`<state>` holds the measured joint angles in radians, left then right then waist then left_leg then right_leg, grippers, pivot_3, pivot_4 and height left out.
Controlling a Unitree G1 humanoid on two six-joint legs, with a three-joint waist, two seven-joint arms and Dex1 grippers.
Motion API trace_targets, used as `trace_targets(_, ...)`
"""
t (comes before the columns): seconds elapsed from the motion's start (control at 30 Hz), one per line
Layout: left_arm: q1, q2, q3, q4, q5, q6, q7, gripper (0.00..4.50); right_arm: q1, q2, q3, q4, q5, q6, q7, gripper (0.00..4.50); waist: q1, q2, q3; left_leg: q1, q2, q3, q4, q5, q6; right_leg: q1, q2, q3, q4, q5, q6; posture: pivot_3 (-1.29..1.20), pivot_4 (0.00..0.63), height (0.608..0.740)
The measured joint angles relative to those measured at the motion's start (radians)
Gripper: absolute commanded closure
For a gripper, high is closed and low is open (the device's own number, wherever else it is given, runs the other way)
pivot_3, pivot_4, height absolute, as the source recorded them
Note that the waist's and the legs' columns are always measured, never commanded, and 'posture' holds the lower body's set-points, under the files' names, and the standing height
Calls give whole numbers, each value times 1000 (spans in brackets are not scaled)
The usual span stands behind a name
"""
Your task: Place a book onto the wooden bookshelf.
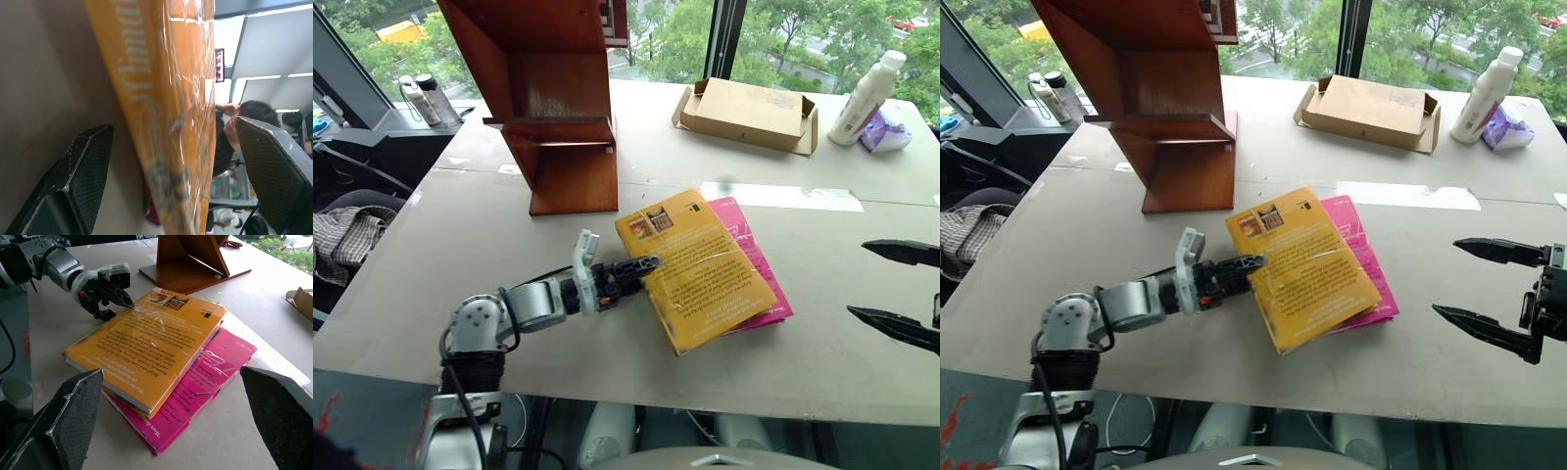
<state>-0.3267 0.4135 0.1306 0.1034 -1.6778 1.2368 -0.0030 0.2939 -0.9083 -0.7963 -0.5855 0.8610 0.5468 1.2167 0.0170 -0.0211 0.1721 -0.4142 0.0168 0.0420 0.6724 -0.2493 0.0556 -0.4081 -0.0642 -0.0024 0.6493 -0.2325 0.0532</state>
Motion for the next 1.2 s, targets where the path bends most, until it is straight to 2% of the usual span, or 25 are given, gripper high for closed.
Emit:
trace_targets(0.1,-25,-66,-9,25,40,-27,-2,1215,31,1,-14,-35,17,15,-19,0,0,0,-1,0,-1,0,0,0,0,0,2,0,0,0,-1,0,150,740)
trace_targets(0.2,-24,-74,-6,27,65,-24,-33,2709,64,5,-45,-69,30,20,-40,0,-1,0,-1,0,-1,0,0,0,0,0,2,0,0,-2,-3,0,150,740)
trace_targets(0.27,-25,-74,1,27,64,-21,-49,3482,66,6,-46,-74,33,20,-51,0,-1,0,-1,0,-1,0,0,0,0,0,2,0,0,-2,-3,0,150,740)
trace_targets(0.3,-24,-67,8,27,64,-14,-61,3602,68,9,-46,-79,35,19,-60,0,-1,0,-1,0,-1,0,0,0,0,0,2,0,0,-2,-3,0,150,740)
trace_targets(0.5,-37,50,67,-25,29,6,-108,3603,69,48,-24,-80,24,-6,-90,0,-2,-2,0,-1,-1,-1,0,0,0,0,2,0,1,-2,-4,0,150,740)
trace_targets(0.6,-163,126,98,-74,8,5,-145,3603,25,61,12,-61,21,-17,-117,0,4,-2,0,-1,-2,-1,2,0,0,0,2,-1,1,-2,-4,0,150,740)
trace_targets(0.7,-362,161,90,-114,61,-17,-185,3603,-37,67,62,-30,15,-40,-139,0,8,-2,0,-2,-5,-2,3,0,0,1,1,-1,1,-2,-3,0,150,740)
trace_targets(0.87,-646,204,-62,-213,382,-130,-299,3603,-102,71,118,35,-16,-80,-147,0,6,-2,1,-2,-7,-1,2,2,-2,1,2,0,-2,-1,1,0,150,740)
trace_targets(0.93,-749,248,-167,-248,593,-253,-379,3603,-132,71,124,65,-29,-99,-147,0,2,-3,1,-2,-9,-1,0,2,-3,1,3,0,-4,0,1,0,150,740)
trace_targets(0.97,-808,293,-250,-281,765,-369,-441,3603,-150,70,124,91,-33,-115,-146,0,-1,-2,1,-1,-10,0,-3,3,-4,1,3,1,-6,0,1,0,150,740)
trace_targets(1.0,-833,312,-294,-291,851,-432,-471,3603,-160,70,126,104,-37,-121,-146,0,-3,-2,1,-1,-10,0,-4,3,-4,1,3,1,-7,-1,1,0,150,740)
trace_targets(1.07,-907,360,-423,-289,1155,-679,-580,3603,-209,71,147,157,-61,-151,-146,0,-5,-1,0,0,-9,2,-5,3,-4,1,3,2,-7,-1,2,0,150,740)
trace_targets(1.1,-915,364,-438,-287,1196,-714,-594,3603,-217,71,155,166,-65,-159,-146,0,-4,-1,0,-1,-9,2,-5,3,-4,0,3,2,-7,-1,2,0,150,740)
trace_targets(1.13,-945,376,-486,-263,1328,-807,-642,3603,-261,77,186,214,-87,-187,-142,0,-4,-1,1,-2,-8,2,-4,3,-4,-1,5,2,-7,-1,2,0,150,740)
trace_targets(1.2,-963,391,-505,-245,1414,-862,-680,3603,-292,85,209,248,-110,-215,-138,0,-3,-1,1,-2,-7,2,-4,1,-2,-1,5,3,-7,-1,3,0,150,740)
